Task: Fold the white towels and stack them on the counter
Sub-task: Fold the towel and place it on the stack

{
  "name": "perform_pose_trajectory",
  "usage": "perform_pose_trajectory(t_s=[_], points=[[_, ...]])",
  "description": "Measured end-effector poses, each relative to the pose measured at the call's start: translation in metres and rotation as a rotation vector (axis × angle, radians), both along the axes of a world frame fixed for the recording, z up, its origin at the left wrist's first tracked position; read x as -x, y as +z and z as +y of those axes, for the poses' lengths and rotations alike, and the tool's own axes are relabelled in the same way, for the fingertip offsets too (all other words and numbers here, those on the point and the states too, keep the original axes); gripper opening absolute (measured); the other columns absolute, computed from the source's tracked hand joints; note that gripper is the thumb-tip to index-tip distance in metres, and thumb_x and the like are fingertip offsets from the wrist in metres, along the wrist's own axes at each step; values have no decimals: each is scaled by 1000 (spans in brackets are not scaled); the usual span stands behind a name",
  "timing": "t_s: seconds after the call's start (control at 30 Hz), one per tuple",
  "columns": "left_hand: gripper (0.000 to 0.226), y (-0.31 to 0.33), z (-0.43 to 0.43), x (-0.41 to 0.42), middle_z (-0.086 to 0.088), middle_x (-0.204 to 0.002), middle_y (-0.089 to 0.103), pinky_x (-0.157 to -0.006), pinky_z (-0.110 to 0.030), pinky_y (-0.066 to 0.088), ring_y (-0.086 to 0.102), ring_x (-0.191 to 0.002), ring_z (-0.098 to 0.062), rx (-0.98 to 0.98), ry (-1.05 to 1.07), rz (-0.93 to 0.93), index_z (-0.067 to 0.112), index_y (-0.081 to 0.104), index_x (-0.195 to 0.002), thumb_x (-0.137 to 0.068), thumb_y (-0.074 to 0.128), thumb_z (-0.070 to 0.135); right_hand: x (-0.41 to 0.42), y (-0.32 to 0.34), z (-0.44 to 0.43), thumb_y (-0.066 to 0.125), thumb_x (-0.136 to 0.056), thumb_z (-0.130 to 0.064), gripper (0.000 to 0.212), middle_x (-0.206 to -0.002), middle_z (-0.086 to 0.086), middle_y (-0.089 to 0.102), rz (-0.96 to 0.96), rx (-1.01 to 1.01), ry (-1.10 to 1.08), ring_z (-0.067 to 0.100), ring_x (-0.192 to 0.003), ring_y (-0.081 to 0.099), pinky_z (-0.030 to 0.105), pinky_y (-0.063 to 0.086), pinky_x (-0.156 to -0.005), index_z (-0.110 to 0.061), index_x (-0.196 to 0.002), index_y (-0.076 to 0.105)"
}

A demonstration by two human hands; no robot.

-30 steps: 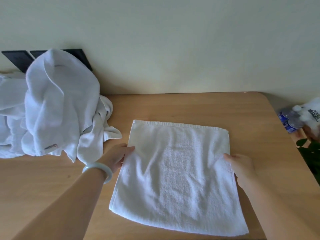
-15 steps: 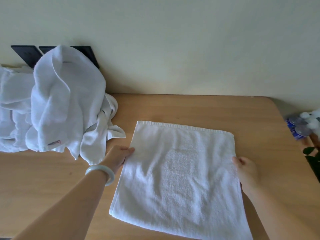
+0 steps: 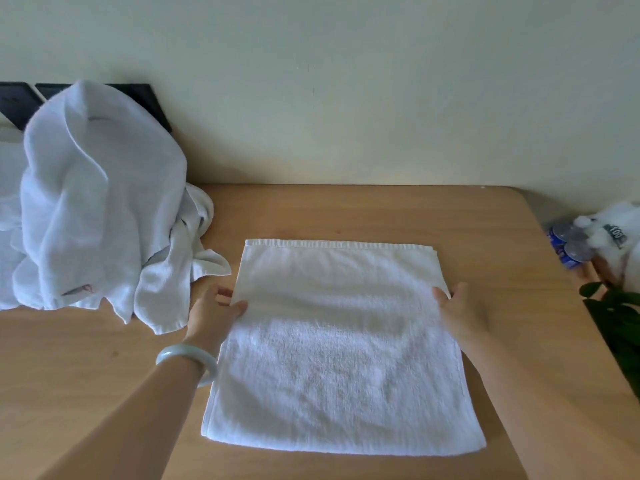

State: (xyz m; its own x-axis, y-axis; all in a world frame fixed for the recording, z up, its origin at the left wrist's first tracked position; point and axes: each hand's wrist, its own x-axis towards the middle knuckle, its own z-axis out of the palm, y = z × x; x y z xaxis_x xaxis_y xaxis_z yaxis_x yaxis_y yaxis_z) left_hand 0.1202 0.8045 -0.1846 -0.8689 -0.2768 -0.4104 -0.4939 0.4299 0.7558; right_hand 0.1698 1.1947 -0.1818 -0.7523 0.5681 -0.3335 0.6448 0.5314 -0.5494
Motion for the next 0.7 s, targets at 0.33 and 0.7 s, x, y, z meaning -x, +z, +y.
perform_pose_trajectory(t_s=[0.33,0.7], points=[[18,5,11,62,-18,-100,67,-75,-42,55,65,-83,-32,-205,23,-14,14,60,-96,-83,72,10,79,-2,7,52,-98,-29,25,-74,4,44,88,114,-133,26,-72,47,30,31,-55,-11,-81,45],[32,0,26,119,-6,-69,54,-69,-34,47,51,-66,-22,-76,-12,-72,11,57,-67,-88,70,30,97,-9,17,64,-85,-4,43,-65,7,42,-39,-124,32,21,-67,38,27,32,-57,-11,-53,35]])
